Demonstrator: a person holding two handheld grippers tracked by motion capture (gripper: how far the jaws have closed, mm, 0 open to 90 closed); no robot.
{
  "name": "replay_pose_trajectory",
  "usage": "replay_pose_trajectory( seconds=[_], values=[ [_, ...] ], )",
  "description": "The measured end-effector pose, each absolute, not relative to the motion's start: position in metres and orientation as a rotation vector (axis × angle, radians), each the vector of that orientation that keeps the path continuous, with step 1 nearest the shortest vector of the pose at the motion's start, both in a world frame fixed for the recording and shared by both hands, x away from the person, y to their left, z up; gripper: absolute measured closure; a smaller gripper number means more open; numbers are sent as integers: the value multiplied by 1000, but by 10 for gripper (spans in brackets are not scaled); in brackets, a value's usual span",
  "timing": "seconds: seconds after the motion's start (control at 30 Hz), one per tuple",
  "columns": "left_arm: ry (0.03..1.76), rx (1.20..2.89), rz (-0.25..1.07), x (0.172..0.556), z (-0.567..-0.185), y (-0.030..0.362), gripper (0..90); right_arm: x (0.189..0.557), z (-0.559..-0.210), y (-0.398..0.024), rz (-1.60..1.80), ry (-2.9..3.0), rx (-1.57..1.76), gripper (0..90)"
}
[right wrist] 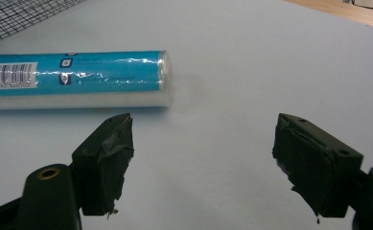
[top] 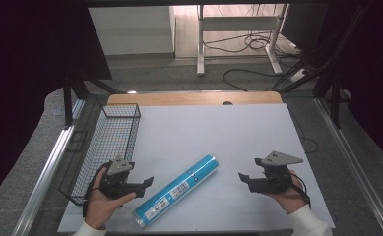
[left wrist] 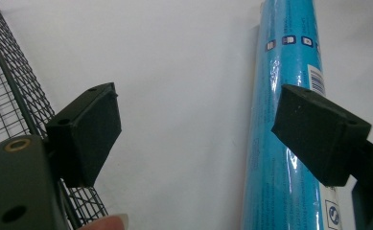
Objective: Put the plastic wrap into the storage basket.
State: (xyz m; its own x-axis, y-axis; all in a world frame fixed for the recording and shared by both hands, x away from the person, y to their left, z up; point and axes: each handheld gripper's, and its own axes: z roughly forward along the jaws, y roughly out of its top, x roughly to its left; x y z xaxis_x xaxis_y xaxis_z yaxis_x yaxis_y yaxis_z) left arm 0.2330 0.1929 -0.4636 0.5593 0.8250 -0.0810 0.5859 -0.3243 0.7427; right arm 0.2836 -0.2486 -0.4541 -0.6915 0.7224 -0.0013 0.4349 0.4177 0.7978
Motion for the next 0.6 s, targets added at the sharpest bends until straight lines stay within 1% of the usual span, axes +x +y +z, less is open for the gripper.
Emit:
replay_pose_trajectory(
  seconds=[0.6],
  values=[
    [1135, 2062, 379, 235, -464, 194, 162, 282, -458, -254, 1139, 2340, 1012, 225]
  ],
)
